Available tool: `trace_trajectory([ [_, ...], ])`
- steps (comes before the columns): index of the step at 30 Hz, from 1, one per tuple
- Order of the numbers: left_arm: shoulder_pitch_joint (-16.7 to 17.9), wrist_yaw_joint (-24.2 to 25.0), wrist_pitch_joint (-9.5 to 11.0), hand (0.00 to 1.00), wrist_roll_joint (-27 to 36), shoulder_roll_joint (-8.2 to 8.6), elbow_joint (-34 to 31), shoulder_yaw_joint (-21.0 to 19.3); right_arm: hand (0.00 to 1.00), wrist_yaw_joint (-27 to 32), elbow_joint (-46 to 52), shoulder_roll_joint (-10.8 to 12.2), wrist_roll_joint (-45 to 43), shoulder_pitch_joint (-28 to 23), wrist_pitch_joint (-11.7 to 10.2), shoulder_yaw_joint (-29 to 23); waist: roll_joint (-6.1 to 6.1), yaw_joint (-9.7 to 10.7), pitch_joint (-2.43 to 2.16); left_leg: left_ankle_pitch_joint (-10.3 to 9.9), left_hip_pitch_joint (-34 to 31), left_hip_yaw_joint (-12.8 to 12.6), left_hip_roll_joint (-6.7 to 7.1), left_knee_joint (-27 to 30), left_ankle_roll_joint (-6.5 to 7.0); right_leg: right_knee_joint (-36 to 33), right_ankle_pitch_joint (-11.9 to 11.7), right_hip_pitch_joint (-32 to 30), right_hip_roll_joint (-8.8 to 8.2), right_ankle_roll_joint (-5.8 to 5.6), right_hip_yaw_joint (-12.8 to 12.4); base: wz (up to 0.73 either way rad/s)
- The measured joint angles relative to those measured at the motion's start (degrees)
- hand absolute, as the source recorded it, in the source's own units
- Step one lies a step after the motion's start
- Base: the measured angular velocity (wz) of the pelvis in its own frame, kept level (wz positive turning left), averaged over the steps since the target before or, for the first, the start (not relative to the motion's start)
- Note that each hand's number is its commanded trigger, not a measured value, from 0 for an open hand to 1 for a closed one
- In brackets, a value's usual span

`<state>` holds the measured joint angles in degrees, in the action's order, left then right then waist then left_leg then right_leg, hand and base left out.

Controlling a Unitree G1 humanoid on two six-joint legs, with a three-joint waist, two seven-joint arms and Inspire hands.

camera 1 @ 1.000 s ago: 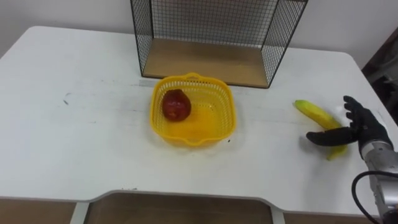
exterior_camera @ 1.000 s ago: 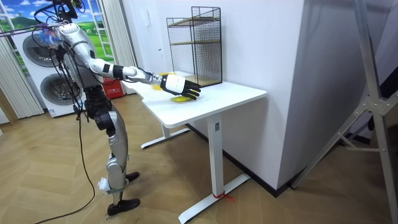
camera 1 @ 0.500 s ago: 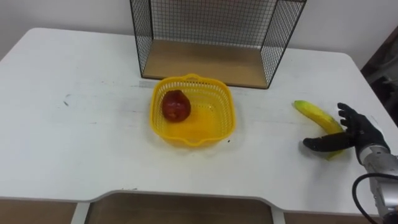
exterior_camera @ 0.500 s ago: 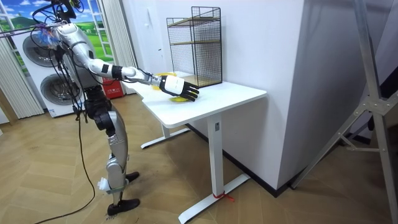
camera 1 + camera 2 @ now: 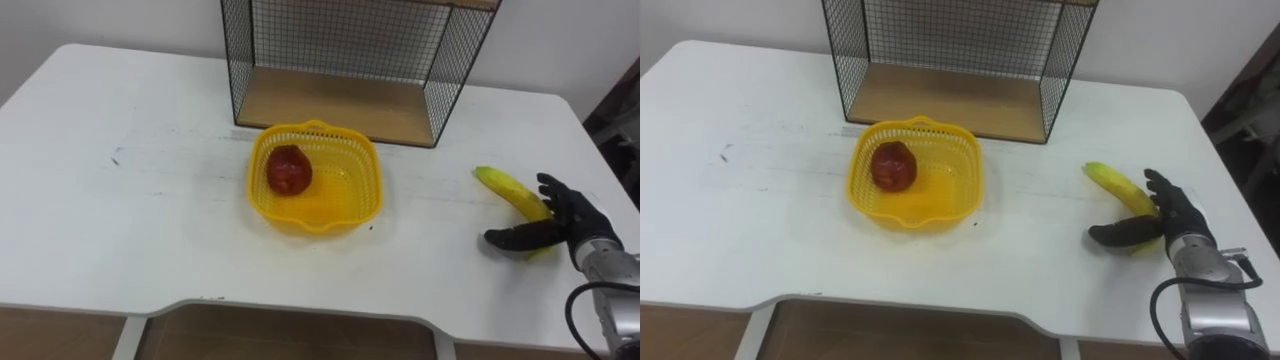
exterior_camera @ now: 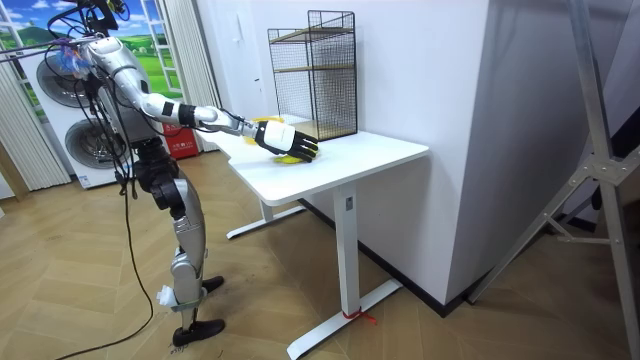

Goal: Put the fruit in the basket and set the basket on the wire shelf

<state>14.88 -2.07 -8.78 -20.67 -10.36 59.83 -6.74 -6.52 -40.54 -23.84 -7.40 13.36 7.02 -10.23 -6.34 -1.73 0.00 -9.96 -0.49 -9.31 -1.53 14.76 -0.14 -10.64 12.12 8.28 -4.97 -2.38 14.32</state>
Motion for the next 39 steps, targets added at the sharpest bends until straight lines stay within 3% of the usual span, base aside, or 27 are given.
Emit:
trace_trajectory([
  [16,-1.62,0.0,-1.3,0.0,0.04,-0.29,1.07,-0.09,0.0,-1.17,-6.93,-2.14,-2.22,2.42,0.17,1.79,-1.29,-1.92,0.09,0.03,-0.16,0.78,0.15,0.14,0.06,0.04,0.0,0.42,0.0,0.01,0.86,0.02],
  [36,-2.75,0.16,-2.1,0.0,-0.14,-0.91,3.35,-2.02,0.0,-2.42,-8.22,-3.38,-6.45,2.48,0.63,1.82,-0.9,-3.44,0.29,0.03,-0.43,1.57,0.15,1.09,0.08,-0.12,-0.01,0.86,0.07,0.03,1.6,0.01],
  [37,-2.86,0.16,-2.02,0.0,-0.15,-1.04,3.43,-2.04,0.68,-2.44,-8.22,-3.38,-6.45,2.47,0.61,1.82,-0.88,-3.43,0.3,0.03,-0.36,1.56,0.15,1.06,0.08,-0.1,-0.01,0.91,0.07,0.03,1.57,0.0],
  [39,-2.89,0.16,-1.85,0.0,-0.15,-1.25,3.66,-2.03,1.0,-2.54,-8.19,-3.38,-6.71,2.47,0.57,1.82,-0.84,-3.39,0.32,0.02,-0.27,1.53,0.15,1.04,0.08,-0.09,-0.01,1.01,0.08,0.03,1.53,0.0],
])
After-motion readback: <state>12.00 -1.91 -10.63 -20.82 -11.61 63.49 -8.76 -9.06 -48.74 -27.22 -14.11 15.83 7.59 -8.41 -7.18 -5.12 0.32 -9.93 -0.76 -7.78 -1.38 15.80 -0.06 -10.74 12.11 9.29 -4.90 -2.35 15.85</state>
